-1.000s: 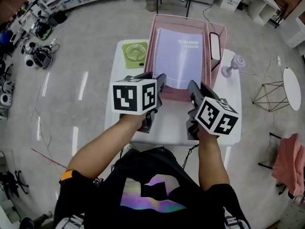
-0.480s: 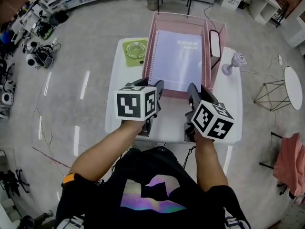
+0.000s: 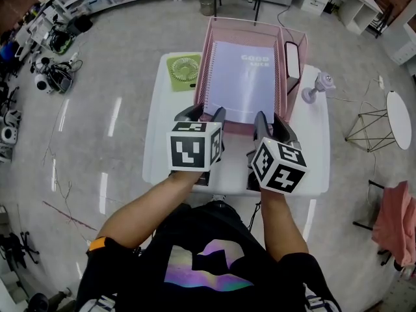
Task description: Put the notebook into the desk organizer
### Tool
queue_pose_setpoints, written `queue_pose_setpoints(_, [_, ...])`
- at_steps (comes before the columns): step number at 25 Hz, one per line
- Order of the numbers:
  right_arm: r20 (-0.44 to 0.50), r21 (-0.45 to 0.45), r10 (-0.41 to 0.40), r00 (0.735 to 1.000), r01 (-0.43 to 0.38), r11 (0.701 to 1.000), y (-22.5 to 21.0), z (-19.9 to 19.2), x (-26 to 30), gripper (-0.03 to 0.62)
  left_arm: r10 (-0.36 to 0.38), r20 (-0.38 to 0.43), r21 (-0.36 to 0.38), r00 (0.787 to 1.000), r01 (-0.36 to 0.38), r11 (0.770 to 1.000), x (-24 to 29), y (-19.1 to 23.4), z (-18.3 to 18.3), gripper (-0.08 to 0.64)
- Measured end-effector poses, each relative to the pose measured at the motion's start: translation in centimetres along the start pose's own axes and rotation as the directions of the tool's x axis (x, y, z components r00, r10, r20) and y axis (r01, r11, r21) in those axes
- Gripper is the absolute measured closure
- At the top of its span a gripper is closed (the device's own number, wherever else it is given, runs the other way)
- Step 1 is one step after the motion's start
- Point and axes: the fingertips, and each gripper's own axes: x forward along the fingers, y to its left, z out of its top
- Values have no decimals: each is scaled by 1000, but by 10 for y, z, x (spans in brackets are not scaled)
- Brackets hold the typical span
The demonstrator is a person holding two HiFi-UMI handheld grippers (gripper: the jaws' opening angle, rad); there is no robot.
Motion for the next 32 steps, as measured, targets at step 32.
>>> queue_pose_setpoints(32, [211,-279,-44,976,103,955,4,31,-25,445,111,289,319,951,-205,926,-24,-17,30,341])
